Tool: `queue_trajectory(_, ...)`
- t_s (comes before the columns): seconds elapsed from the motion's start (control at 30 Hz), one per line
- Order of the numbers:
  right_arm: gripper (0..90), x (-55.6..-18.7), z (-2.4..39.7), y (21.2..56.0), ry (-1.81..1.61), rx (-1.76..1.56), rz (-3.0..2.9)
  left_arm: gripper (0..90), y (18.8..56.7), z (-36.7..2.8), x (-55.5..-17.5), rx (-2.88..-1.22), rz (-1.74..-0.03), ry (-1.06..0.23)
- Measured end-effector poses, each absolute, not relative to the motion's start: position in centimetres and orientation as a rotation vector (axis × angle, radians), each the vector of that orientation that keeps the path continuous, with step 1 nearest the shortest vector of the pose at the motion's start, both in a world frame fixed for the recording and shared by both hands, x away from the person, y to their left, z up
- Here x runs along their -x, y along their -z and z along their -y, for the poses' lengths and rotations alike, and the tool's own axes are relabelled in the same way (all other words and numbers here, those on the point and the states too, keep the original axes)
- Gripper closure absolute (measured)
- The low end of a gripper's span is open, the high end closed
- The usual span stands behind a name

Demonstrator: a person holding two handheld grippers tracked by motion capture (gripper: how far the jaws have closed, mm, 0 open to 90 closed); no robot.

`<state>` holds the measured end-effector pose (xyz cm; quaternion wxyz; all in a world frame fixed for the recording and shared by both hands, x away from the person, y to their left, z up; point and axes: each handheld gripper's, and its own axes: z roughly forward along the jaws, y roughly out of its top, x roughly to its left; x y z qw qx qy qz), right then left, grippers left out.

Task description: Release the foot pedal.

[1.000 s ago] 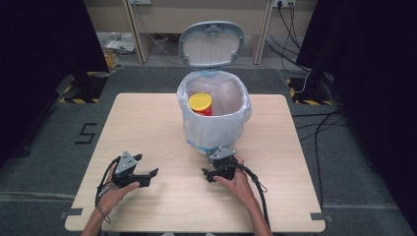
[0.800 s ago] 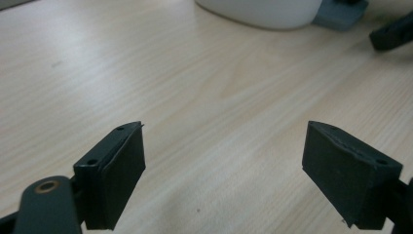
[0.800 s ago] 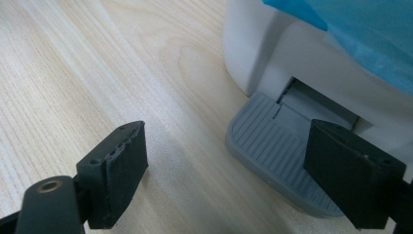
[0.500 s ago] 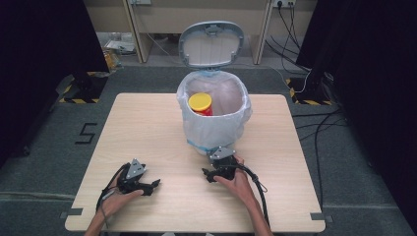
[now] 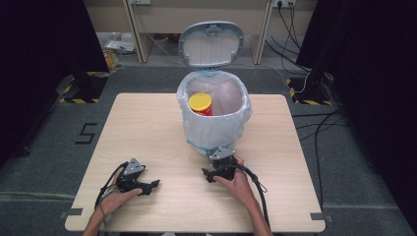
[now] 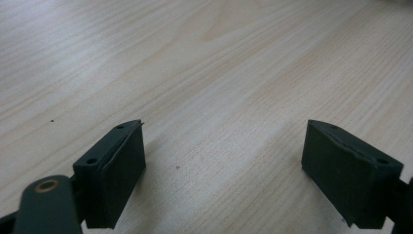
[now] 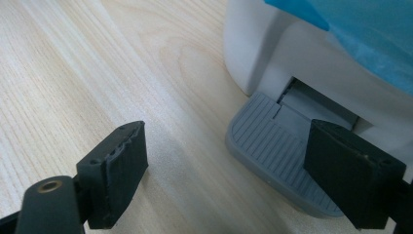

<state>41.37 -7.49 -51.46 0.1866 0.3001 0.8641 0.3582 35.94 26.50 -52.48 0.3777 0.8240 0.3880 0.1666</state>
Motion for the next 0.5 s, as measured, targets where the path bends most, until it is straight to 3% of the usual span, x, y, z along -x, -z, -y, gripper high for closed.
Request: queue_trajectory(0.5,16.1,-41.51,7.73,51.32,-1.038,-0.871,-2.438,15.1,52.47,-26.5,-35.94,-2.106,-0.992,-0.426)
